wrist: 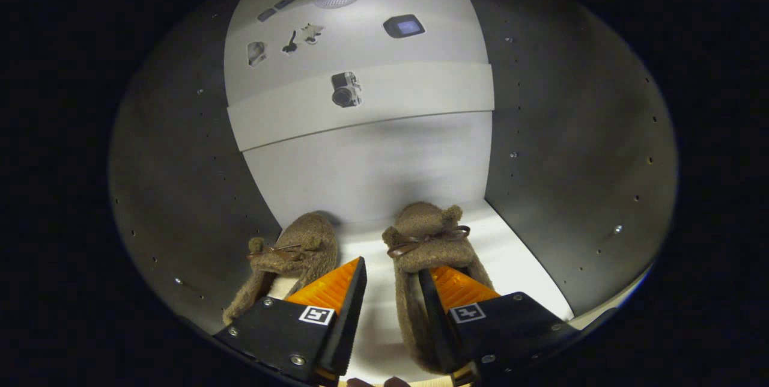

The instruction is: Open the shoe cabinet door, grab the shoes and put them into the shoe cabinet, then close the shoe cabinet door.

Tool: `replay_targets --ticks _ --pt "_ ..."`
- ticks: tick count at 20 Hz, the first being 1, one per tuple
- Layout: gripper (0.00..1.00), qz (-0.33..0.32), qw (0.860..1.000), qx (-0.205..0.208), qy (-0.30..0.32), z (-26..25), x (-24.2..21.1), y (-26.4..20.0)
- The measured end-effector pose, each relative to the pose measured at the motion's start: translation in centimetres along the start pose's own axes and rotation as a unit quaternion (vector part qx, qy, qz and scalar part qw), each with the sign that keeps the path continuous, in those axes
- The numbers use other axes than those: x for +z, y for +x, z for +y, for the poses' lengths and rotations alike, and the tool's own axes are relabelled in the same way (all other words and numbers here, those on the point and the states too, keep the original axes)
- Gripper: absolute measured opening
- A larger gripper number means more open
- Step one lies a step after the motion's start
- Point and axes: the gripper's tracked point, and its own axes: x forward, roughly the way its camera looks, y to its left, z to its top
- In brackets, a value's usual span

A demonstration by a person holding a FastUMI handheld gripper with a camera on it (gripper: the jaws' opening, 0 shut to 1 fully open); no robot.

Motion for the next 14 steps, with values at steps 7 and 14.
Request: replay_targets --ticks 7,14 --pt "0.74 -0.037 0.999 -0.008 -0.004 0.1 0.5 -7.2" --pt "0.9 -0.087 0.996 -0.022 0.004 0.5 -0.2 -17.6"
